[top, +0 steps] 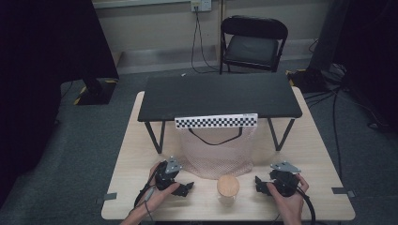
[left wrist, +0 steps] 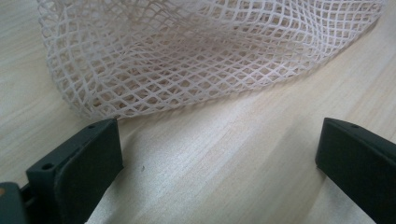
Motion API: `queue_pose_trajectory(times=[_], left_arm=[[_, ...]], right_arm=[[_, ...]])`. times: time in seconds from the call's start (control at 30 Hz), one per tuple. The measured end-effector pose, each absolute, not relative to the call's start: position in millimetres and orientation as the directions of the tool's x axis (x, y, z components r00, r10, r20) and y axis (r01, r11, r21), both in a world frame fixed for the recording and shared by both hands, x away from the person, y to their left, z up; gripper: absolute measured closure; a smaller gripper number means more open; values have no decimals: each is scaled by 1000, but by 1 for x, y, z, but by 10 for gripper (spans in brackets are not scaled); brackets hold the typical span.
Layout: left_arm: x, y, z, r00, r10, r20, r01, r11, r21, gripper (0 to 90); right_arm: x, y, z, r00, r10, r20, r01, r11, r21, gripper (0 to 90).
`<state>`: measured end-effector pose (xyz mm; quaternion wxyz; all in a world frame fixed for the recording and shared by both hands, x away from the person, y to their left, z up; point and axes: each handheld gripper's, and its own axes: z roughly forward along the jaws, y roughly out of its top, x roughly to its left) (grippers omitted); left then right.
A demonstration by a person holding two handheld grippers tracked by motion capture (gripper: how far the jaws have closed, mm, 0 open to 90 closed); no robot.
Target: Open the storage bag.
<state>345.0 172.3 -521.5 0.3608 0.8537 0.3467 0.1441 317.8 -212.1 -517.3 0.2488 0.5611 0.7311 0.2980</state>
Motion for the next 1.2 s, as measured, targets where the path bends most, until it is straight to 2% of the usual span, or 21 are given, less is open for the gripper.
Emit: queue_pose_trajectory(times=[0.17,0.33,0.83,1.2], left_arm=[[345,172,-522,724,690,-1,481,-503,718,3],[344,169,-518,740,671,50,444,-543,713,15],[343,167,-505,769,635,77,386,-556,736,34],[339,160,-498,811,570,130,311,-608,730,35]], right_arm=[[318,-212,-517,-246,969,-29,672,193,715,0],[318,-212,-517,-246,969,-29,672,192,715,0],[318,-212,-517,-246,969,-29,672,193,715,0],[318,-212,-517,-246,969,-30,672,193,715,0]])
